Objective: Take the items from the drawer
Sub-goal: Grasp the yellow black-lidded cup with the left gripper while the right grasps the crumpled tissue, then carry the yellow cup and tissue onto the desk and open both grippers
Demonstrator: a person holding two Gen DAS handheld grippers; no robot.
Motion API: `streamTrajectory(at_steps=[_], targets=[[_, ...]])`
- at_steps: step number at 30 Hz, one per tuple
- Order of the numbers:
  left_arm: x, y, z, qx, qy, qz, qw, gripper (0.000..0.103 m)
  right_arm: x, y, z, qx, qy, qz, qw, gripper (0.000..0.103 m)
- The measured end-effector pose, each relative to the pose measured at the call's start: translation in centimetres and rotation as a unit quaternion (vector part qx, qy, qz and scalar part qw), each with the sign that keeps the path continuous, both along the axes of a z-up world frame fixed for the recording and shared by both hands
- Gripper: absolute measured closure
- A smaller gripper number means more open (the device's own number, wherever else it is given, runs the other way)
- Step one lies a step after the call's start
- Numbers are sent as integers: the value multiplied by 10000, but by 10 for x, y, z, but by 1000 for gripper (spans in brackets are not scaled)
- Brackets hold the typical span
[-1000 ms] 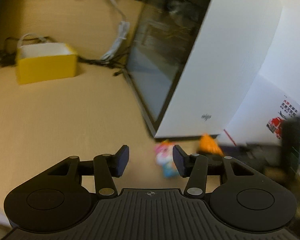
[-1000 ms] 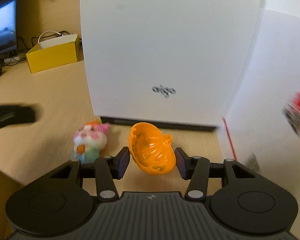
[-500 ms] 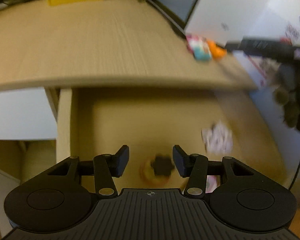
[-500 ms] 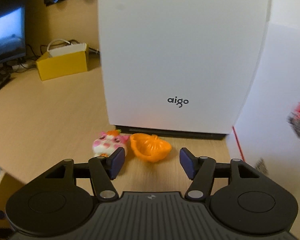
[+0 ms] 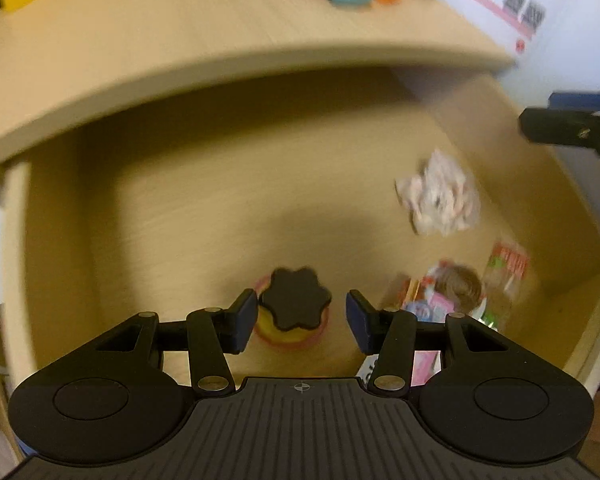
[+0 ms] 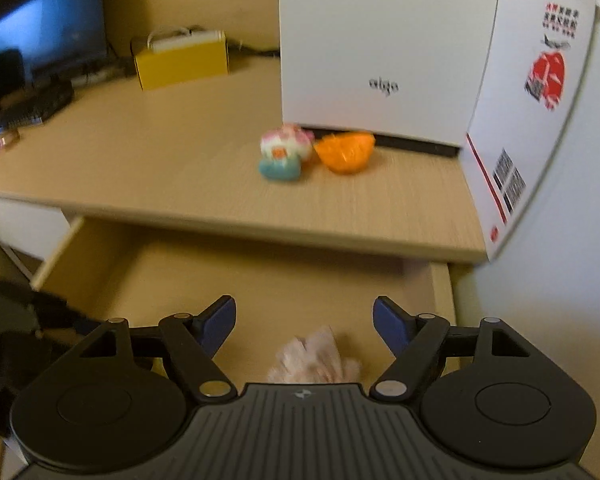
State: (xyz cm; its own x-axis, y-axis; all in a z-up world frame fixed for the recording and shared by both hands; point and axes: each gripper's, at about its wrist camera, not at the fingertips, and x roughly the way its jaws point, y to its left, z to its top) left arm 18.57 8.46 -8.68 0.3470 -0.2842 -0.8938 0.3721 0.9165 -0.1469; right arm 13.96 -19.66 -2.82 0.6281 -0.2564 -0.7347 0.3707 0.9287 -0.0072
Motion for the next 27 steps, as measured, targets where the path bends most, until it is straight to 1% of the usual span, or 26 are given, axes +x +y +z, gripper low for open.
streamTrajectory(at_steps=[3, 4, 7, 10, 11, 13, 15, 16, 18, 21, 23, 25, 27], targets=[[6, -1, -6, -109, 106, -28, 9999, 50, -6, -4, -5, 3, 170, -117, 9998, 27], [8, 0, -8, -126, 86, 11, 9999, 51, -8, -5, -7, 60, 219, -753, 9969, 27], [15, 6, -13, -268, 191, 169, 9993, 51, -10, -8, -14, -63, 390, -865, 9955, 27], [18, 6, -12, -318, 145, 182, 9992, 52, -10, -13, -21, -145, 629, -935, 9935, 27], [18, 6, -12, -313, 177, 178, 9992, 52, -9, -15, -24, -110, 715, -933, 9930, 27], [19, 8, -11, -239, 313, 374, 9985, 53, -6, -19, -30, 13, 878, -905, 9920, 27], [19, 13, -8, -291, 501, 522, 9970, 55, -2, -21, -34, 183, 975, -859, 9914, 27], [17, 18, -4, -392, 561, 654, 9955, 55, 2, -21, -36, 271, 1016, -803, 9912, 27], [10, 26, 9, -629, 538, 863, 9928, 55, 14, -20, -41, 370, 1124, -673, 9907, 27], [-10, 33, 37, -975, 299, 1146, 9882, 55, 36, -18, -53, 372, 1389, -489, 9884, 27], [-24, 33, 49, -1159, 215, 1317, 9843, 55, 51, -21, -66, 371, 1667, -451, 9843, 27], [-39, 31, 58, -1311, 173, 1357, 9819, 55, 60, -24, -79, 354, 1893, -456, 9802, 27], [-52, 27, 62, -1417, 185, 1322, 9809, 55, 65, -26, -89, 391, 2025, -426, 9776, 28]])
